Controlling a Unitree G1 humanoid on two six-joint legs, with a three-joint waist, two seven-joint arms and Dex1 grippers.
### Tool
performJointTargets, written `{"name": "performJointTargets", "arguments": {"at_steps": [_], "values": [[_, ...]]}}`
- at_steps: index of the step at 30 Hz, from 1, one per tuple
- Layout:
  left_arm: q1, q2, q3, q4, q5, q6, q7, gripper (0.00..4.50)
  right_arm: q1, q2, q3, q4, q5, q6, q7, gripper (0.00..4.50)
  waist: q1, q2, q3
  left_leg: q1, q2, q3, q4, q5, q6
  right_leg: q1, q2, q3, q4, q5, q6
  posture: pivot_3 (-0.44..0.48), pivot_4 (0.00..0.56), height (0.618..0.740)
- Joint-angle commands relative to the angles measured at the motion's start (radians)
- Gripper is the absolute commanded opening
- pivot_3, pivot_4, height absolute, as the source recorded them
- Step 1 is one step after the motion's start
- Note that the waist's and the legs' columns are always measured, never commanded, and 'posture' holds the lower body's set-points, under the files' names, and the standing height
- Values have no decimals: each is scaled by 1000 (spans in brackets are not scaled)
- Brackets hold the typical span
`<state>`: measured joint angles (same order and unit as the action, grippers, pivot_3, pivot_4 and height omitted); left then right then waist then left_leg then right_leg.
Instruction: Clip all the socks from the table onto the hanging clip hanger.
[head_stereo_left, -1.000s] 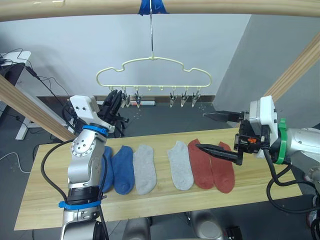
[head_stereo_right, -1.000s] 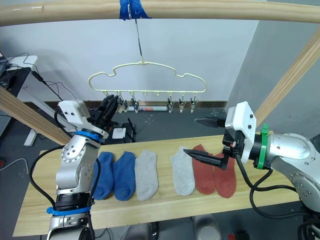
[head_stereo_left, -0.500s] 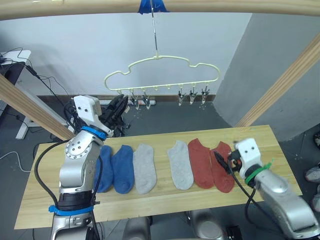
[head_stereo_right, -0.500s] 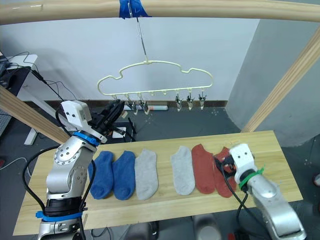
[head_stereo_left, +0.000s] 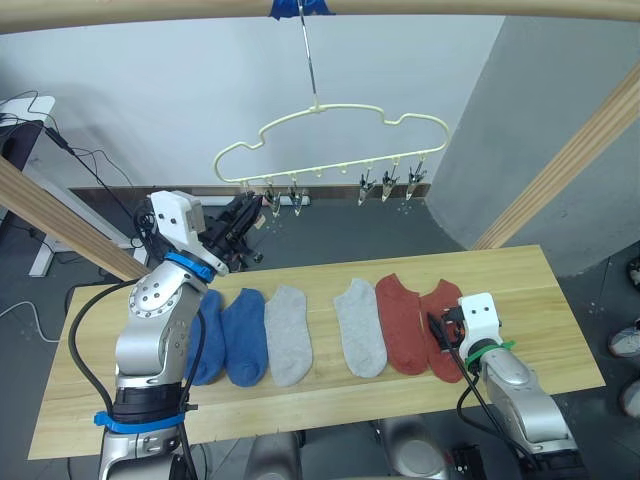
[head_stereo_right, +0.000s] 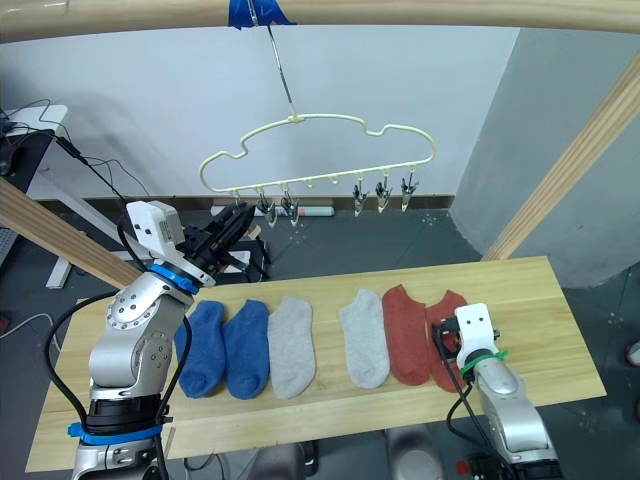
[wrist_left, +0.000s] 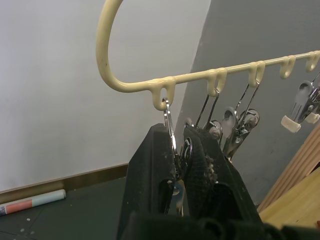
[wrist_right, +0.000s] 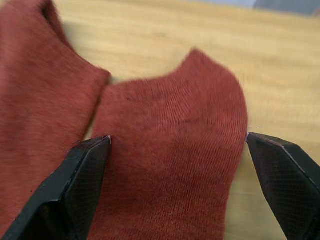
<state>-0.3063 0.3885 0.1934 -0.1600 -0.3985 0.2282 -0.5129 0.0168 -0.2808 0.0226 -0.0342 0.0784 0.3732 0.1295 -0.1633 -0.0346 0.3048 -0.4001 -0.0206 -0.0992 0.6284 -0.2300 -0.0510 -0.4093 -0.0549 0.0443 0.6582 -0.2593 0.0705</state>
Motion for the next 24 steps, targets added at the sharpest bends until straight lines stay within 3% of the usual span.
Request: {"name": "performJointTargets", "arguments": {"at_steps": [1,3,6,18,24], "values": [[3,15,19,-57,-23,-3,-7,216,11,14,-13,13,-11,15,-7,4500,0,0,0,0,0,0,0,0,0,0,0,0,0,0,0,-272,325,740],[9,21,25,-64,-29,4,-11,216,18,31,-13,26,-5,54,-9,4500,0,0,0,0,0,0,0,0,0,0,0,0,0,0,0,-268,325,740],[11,36,36,-68,-47,15,-20,216,23,58,-23,49,4,108,-17,3922,0,0,0,1,1,0,0,0,0,0,0,0,0,0,0,-262,325,740],[4,87,68,-77,-111,69,-54,216,26,59,-54,63,1,103,5,4,12,-1,0,1,2,-1,1,0,0,1,0,0,0,1,0,-249,326,740],[-5,103,65,-84,-150,101,-79,216,31,-114,-8,-87,-27,36,169,0,24,0,2,0,1,0,0,0,0,0,0,0,-1,1,0,-261,332,740]]}}
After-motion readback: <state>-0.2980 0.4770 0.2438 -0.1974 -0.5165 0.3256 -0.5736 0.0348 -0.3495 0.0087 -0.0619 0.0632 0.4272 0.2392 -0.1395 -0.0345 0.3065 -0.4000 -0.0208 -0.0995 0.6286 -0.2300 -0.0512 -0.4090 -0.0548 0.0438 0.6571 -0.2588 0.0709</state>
